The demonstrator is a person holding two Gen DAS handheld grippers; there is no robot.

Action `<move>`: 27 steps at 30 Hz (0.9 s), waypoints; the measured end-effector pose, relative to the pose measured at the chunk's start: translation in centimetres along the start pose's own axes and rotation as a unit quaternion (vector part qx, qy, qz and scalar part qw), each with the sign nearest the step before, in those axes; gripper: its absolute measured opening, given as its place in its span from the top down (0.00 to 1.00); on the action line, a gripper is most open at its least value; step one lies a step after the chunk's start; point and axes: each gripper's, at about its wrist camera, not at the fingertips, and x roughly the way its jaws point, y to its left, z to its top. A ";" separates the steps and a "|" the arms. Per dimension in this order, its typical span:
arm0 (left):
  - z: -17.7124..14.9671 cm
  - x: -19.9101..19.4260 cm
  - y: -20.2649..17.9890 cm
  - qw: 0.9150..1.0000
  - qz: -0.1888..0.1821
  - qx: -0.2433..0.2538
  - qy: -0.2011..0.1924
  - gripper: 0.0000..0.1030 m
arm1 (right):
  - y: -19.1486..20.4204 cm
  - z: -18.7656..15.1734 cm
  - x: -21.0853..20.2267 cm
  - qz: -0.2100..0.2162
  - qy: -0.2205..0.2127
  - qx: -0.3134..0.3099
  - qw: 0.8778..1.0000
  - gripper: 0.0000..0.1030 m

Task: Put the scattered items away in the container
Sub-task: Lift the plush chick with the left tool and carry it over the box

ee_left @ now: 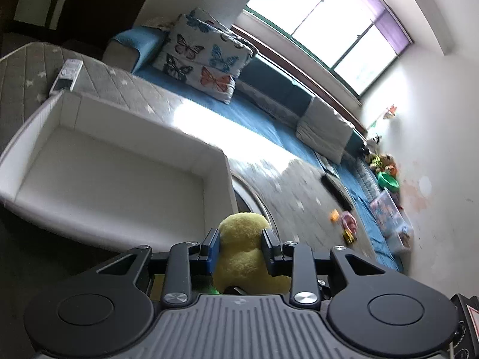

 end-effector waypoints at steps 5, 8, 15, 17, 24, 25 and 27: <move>2.4 3.0 1.7 1.000 0.002 -0.018 0.001 0.68 | -1.1 1.5 3.7 -0.004 0.009 0.003 1.000 0.53; 3.2 4.7 3.0 1.000 0.004 -0.027 0.010 0.68 | -1.8 1.7 6.1 -0.008 0.022 0.004 1.000 0.53; 3.4 7.8 5.6 0.998 0.007 -0.052 0.035 0.74 | -2.5 1.0 9.8 -0.004 0.046 0.005 0.999 0.57; 3.4 8.2 5.9 0.998 0.003 -0.053 0.038 0.74 | -2.6 0.9 10.4 -0.001 0.046 0.005 0.999 0.57; 3.3 8.5 5.9 0.998 -0.003 -0.050 0.038 0.73 | -2.5 1.1 11.0 -0.010 0.046 -0.005 0.999 0.55; 3.3 8.4 5.9 0.998 -0.004 -0.049 0.036 0.73 | -2.4 1.1 10.8 -0.010 0.045 -0.003 0.999 0.55; 3.4 8.1 5.9 0.998 -0.003 -0.048 0.032 0.73 | -2.3 1.0 10.3 -0.009 0.043 -0.003 0.999 0.51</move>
